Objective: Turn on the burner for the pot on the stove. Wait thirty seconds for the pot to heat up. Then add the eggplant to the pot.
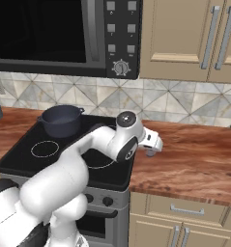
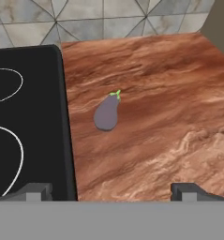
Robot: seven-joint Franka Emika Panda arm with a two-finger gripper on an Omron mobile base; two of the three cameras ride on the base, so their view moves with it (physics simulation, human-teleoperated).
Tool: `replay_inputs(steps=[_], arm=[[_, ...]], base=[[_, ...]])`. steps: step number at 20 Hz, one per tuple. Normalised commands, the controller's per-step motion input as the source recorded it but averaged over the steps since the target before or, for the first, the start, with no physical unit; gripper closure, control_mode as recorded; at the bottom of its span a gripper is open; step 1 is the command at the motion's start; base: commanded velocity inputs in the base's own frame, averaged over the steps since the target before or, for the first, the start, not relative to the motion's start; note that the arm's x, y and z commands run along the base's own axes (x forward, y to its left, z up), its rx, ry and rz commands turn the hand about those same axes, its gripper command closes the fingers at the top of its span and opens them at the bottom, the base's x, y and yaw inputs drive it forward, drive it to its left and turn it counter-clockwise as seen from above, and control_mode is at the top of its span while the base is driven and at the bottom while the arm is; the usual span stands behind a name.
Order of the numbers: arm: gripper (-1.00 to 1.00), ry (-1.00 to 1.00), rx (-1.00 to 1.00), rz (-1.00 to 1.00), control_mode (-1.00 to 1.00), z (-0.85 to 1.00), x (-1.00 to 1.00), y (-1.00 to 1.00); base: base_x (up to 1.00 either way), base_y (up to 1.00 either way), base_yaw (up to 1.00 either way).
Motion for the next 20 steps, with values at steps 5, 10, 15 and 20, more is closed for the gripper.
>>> replay_inputs(steps=[5, 10, 15, 20], arm=[[-1.00, -0.01, 0.00, 0.00, -1.00, -0.09, 0.23, 0.00], [-1.00, -0.01, 0.00, 0.00, -1.00, -0.11, 0.22, 0.00], [-1.00, -0.02, 0.00, 0.00, -1.00, -0.14, 0.21, 0.00], [-1.00, -0.03, 0.00, 0.00, -1.00, -0.14, 0.20, 0.00]], base=[[0.00, 0.00, 0.00], [0.00, 0.00, 0.00], [0.00, 0.00, 0.00], [0.00, 0.00, 0.00]])
